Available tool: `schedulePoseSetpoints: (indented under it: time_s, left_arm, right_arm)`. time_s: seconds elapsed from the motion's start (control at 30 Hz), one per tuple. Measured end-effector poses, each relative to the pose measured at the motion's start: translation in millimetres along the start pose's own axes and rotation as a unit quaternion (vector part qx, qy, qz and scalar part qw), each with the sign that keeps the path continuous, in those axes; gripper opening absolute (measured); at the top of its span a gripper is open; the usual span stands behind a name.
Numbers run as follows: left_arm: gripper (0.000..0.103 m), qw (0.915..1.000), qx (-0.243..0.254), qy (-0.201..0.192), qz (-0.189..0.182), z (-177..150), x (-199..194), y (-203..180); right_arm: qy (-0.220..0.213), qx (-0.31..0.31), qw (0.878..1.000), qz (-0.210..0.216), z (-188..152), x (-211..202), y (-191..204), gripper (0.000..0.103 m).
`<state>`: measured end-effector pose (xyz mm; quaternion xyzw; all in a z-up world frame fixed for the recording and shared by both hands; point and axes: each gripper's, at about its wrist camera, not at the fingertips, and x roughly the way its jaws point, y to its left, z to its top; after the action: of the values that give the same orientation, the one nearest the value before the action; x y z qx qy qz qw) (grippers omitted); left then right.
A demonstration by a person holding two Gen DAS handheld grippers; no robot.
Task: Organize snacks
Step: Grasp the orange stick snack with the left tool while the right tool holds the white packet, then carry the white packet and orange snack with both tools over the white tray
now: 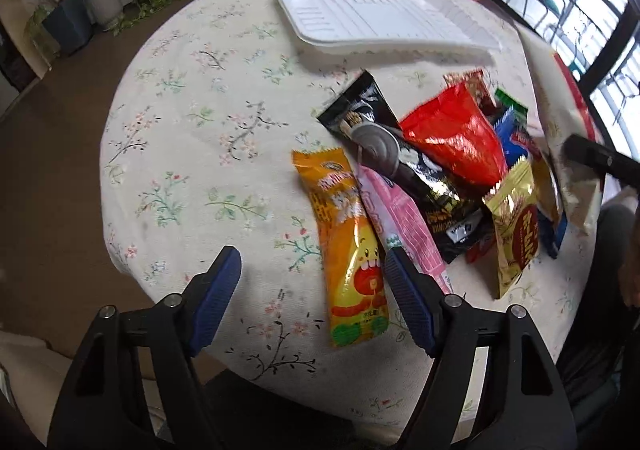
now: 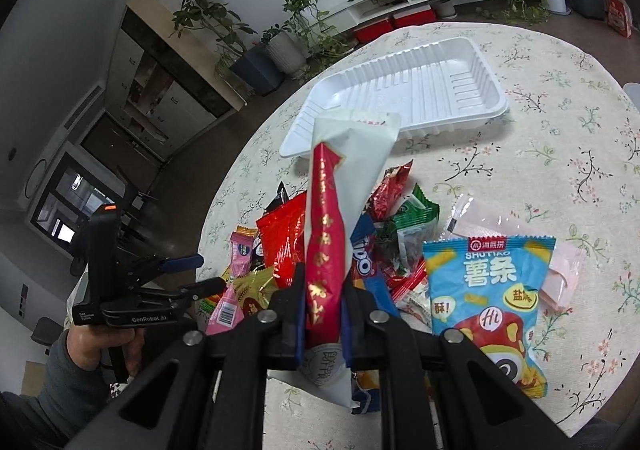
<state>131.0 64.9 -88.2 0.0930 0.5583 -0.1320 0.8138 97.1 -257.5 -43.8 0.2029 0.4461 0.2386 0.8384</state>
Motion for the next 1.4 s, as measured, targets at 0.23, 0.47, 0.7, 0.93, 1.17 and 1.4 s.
schedulePoseSetpoints:
  time_s: [0.23,0.47,0.7,0.93,1.17,1.4]
  left_arm:
    - [0.073,0.9997,0.001,0.023,0.008,9,27,-2]
    - [0.049,0.9997,-0.011,0.019,-0.008,17,34,7]
    - [0.020,0.9998,0.008,0.003,-0.016,12,26,-3]
    - [0.015,0.9995,-0.011,-0.013,-0.028,-3,12,2]
    - [0.015,0.9967,-0.044,-0.035,-0.057,-14,-7,18]
    - [0.015,0.9878,-0.079,-0.072,-0.113,-14,-32,26]
  right_arm:
    - [0.002,-0.009,1.000,-0.002,-1,2,2,0.015]
    - [0.001,-0.024,1.000,-0.012,-3,1,7,0.015]
    - [-0.008,-0.017,1.000,-0.003,-4,-5,7,0.015]
    - [-0.013,-0.017,1.000,-0.006,-6,-11,8,0.015]
    - [-0.022,-0.019,1.000,-0.006,-6,-15,13,0.015]
    - [-0.035,-0.004,0.999,-0.007,-1,-24,6,0.015]
